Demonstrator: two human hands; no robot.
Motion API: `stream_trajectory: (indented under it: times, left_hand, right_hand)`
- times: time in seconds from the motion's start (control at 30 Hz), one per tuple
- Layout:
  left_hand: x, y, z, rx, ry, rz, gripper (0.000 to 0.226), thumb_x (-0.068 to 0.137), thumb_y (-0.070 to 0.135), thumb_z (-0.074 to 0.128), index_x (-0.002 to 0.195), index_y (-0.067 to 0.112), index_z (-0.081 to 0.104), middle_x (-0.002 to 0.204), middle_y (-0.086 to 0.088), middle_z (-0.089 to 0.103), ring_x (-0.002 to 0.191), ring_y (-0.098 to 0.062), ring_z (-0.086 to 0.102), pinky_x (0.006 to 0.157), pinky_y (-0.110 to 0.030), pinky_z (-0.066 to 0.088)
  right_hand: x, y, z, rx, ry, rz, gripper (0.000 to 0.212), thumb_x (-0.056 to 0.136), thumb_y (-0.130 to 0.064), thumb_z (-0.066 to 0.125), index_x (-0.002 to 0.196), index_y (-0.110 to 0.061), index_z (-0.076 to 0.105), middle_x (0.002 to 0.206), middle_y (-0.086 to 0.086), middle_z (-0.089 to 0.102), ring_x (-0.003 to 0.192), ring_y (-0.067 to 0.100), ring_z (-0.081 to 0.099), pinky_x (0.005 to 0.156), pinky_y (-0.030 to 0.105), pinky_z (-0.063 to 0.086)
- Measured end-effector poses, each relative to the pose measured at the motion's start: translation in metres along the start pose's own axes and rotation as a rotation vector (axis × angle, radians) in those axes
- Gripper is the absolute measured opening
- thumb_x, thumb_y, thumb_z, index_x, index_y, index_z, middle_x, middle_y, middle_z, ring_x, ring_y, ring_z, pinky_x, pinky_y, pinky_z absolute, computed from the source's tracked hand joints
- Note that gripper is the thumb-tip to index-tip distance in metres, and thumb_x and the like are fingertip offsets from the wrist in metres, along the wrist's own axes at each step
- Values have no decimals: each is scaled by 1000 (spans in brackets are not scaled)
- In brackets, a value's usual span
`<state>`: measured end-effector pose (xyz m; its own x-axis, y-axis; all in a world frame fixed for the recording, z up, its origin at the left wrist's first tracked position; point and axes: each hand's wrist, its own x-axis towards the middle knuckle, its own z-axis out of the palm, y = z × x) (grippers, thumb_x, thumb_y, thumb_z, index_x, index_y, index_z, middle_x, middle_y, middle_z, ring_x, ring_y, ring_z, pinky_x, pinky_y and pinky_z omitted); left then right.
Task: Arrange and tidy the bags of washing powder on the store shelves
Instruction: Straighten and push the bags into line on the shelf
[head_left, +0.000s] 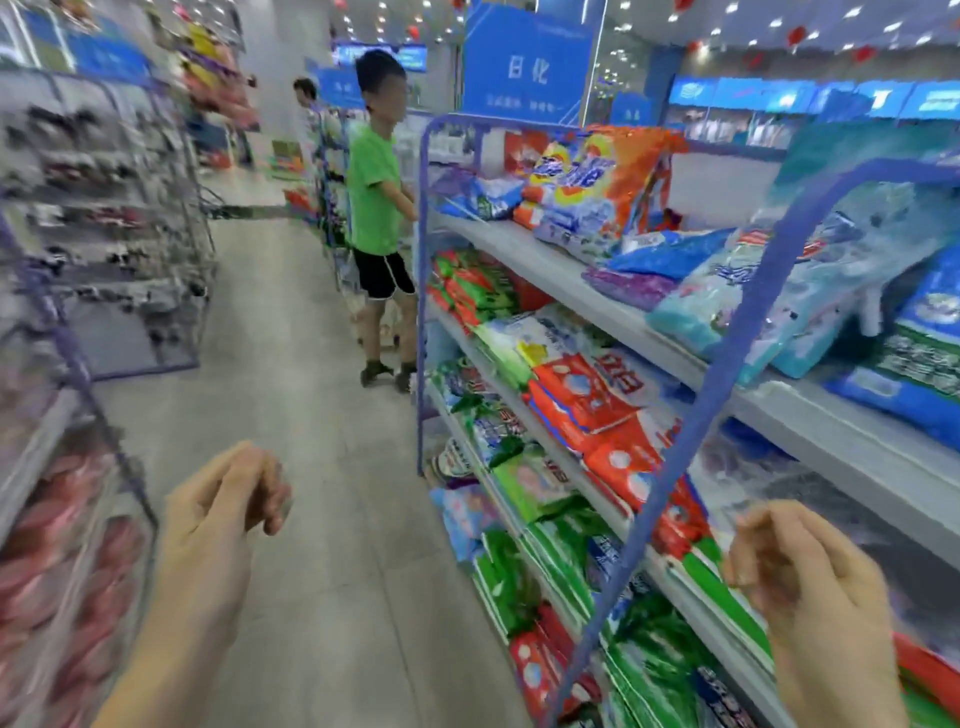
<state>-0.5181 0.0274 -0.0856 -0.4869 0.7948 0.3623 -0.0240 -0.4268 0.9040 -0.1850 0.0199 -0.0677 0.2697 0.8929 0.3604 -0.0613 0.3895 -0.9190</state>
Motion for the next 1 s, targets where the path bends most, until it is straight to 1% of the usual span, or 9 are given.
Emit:
stream_trajectory:
  times: [0.03, 0.23, 0.4, 0.6, 0.7, 0.77, 0.83, 0.9, 1.0]
  left_hand:
    - [11, -6, -8, 24, 19, -8, 41, 86, 45, 57, 52, 22, 55, 49, 11, 42, 45, -4, 37, 49, -29, 23]
    - [86, -52, -30, 162, 82, -8, 46, 100, 13, 38, 57, 19, 51, 55, 3, 43, 51, -11, 39, 49, -18, 34]
    - [169, -89, -14, 168, 157, -35, 44, 100, 16, 38, 60, 18, 55, 60, -4, 45, 54, -13, 43, 50, -17, 37]
    - [259, -129, 18, 226, 160, -49, 44, 100, 17, 38, 61, 20, 58, 55, 1, 48, 52, -13, 44, 45, -14, 36]
    - [304, -150, 35, 193, 173, -58, 35, 88, 40, 48, 62, 22, 62, 54, 2, 50, 53, -16, 45, 47, -15, 39]
    - [334, -165, 49, 168, 145, -49, 34, 76, 53, 53, 64, 23, 64, 53, 4, 52, 51, -14, 46, 50, -16, 40]
    - [367, -184, 65, 115, 99, -41, 32, 78, 53, 59, 65, 24, 66, 52, 5, 52, 50, -12, 47, 50, -17, 40]
    - [402, -206, 82, 74, 20, -39, 38, 75, 61, 61, 67, 25, 66, 53, 6, 52, 50, -11, 48, 50, -17, 40]
    - [462, -241, 106, 13, -92, -54, 52, 61, 75, 63, 70, 24, 66, 55, 5, 52, 51, -11, 48, 51, -16, 42]
  right_hand:
    - [12, 9, 14, 3, -27, 11, 53, 49, -72, 69, 63, -21, 68, 42, -1, 49, 39, 10, 41, 38, 18, 26]
    - [93, 72, 98, -32, -203, 64, 42, 66, -60, 59, 68, -19, 66, 47, -1, 49, 45, 17, 39, 42, 19, 31]
    - [179, 122, 157, -30, -234, 78, 35, 69, -52, 52, 67, -20, 66, 48, 1, 49, 47, 17, 41, 41, 15, 31]
    - [285, 163, 199, -8, -271, 77, 34, 71, -50, 54, 68, -20, 68, 49, 4, 52, 44, 12, 42, 42, 14, 35]
    - [326, 180, 214, -17, -277, 76, 43, 71, -60, 58, 72, -19, 68, 50, 2, 53, 45, 15, 44, 42, 13, 34]
    - [349, 190, 222, -14, -249, 72, 35, 80, -49, 54, 69, -19, 68, 49, 2, 52, 42, 14, 41, 40, 13, 32]
    - [371, 199, 228, -18, -210, 55, 32, 87, -35, 50, 66, -18, 68, 50, 2, 53, 42, 13, 41, 42, 14, 34]
    - [390, 206, 236, 8, -136, 56, 30, 76, -43, 56, 65, -19, 70, 52, 0, 56, 44, 11, 45, 46, 16, 40]
    - [417, 217, 248, -4, -36, 6, 44, 58, -63, 69, 72, -22, 72, 58, -3, 61, 49, 9, 52, 51, 17, 48]
